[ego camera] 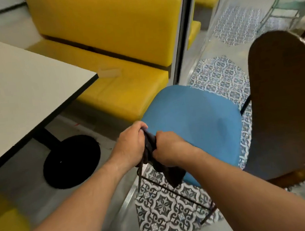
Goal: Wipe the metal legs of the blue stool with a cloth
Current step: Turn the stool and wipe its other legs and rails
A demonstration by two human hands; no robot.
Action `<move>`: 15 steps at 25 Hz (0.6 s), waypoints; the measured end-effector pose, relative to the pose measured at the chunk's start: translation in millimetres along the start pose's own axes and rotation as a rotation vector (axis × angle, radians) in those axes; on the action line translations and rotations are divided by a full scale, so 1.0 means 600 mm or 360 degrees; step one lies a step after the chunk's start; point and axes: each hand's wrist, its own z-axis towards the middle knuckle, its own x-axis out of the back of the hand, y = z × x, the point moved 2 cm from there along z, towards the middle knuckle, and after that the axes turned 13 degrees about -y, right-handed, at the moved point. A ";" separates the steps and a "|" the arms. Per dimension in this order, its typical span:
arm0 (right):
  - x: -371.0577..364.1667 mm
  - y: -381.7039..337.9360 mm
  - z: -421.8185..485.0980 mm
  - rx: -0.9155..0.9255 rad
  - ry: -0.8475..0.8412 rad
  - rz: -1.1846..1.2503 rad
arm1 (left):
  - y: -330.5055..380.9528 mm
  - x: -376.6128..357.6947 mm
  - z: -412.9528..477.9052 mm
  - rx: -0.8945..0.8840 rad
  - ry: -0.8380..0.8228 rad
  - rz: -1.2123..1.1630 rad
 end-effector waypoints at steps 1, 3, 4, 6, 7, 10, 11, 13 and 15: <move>0.020 -0.004 -0.002 0.0021 -0.0033 -0.0079 | 0.011 0.002 0.012 0.0033 0.0041 -0.0033; 0.063 -0.006 -0.003 0.0021 -0.0081 -0.0214 | 0.026 0.009 0.036 0.0101 0.0113 -0.0132; 0.084 -0.004 -0.002 -0.0001 -0.0097 -0.0260 | 0.030 0.014 0.047 0.0123 0.0115 -0.0184; 0.130 0.013 0.003 -0.0066 -0.0080 -0.0296 | 0.040 0.022 0.070 0.0119 0.0100 -0.0257; 0.154 0.027 0.004 -0.0094 -0.0068 -0.0298 | 0.049 0.024 0.085 0.0095 0.0069 -0.0263; 0.209 0.069 0.007 -0.0124 -0.0048 -0.0431 | 0.095 0.016 0.123 0.0022 0.0045 -0.0253; 0.225 0.085 0.007 -0.0116 -0.0040 -0.0476 | 0.114 0.010 0.135 0.0014 0.0052 -0.0257; 0.256 0.117 0.009 -0.0068 -0.0024 -0.0534 | 0.153 -0.002 0.159 0.0026 0.0084 -0.0251; 0.286 0.153 0.011 0.0009 0.0004 -0.0541 | 0.193 -0.011 0.180 0.0051 0.0141 -0.0200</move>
